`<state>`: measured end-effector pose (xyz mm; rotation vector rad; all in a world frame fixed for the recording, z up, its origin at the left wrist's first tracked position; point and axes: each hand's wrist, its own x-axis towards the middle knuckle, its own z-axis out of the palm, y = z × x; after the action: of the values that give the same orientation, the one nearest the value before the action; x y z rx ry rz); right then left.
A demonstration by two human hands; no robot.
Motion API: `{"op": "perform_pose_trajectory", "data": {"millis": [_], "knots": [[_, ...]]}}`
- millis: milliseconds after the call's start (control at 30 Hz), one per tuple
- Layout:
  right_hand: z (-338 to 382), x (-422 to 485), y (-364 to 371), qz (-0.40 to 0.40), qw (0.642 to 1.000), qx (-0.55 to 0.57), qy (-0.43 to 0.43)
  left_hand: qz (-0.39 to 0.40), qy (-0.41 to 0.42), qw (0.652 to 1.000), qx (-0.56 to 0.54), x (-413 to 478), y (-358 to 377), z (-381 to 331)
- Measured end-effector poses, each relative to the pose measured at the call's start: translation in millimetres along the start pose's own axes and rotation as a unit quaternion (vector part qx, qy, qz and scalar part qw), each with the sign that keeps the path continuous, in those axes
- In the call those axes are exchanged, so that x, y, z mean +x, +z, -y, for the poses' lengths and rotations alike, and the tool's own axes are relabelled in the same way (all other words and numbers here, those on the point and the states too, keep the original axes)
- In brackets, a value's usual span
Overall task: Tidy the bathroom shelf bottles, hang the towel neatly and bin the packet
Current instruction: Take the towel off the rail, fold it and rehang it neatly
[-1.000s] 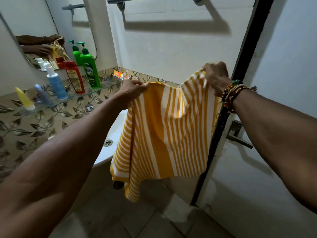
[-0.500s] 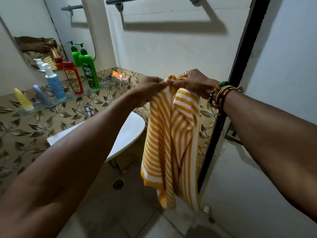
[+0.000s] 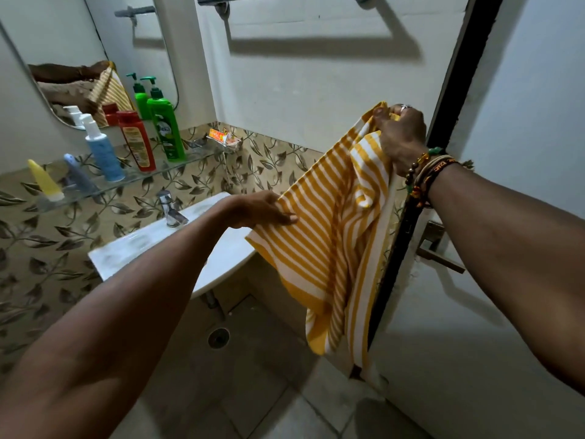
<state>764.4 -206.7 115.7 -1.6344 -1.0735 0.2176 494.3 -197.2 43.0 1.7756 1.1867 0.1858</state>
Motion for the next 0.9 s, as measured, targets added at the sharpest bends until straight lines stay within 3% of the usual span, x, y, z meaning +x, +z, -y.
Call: {"op": "perform_pose_trajectory", "data": {"millis": [233, 300, 400, 667, 800, 900], "knots": [[-11, -3, -4, -0.099, 0.993, -0.005, 0.069, -0.166, 0.061, 0.982, 0.071, -6, -35, 23], [-10, -3, -3, -0.111, 0.991, -0.012, 0.071, -0.23, 0.101, 0.955, 0.159, -6, -42, 32], [-5, -2, -1, -0.121, 0.991, -0.009, 0.063, -0.245, 0.129, 0.918, 0.283, -7, -47, 44], [-2, 1, -3, -0.144, 0.986, 0.023, 0.078, -0.211, 0.042, 0.866, 0.452, -19, -55, 70], [-7, -3, 0, -0.141, 0.987, 0.005, 0.075, -0.325, -0.021, 0.788, 0.523, -24, -53, 56], [-7, -4, 2, -0.159, 0.982, 0.023, 0.103, -0.429, 0.005, 0.77, 0.472, -24, -56, 45]]}}
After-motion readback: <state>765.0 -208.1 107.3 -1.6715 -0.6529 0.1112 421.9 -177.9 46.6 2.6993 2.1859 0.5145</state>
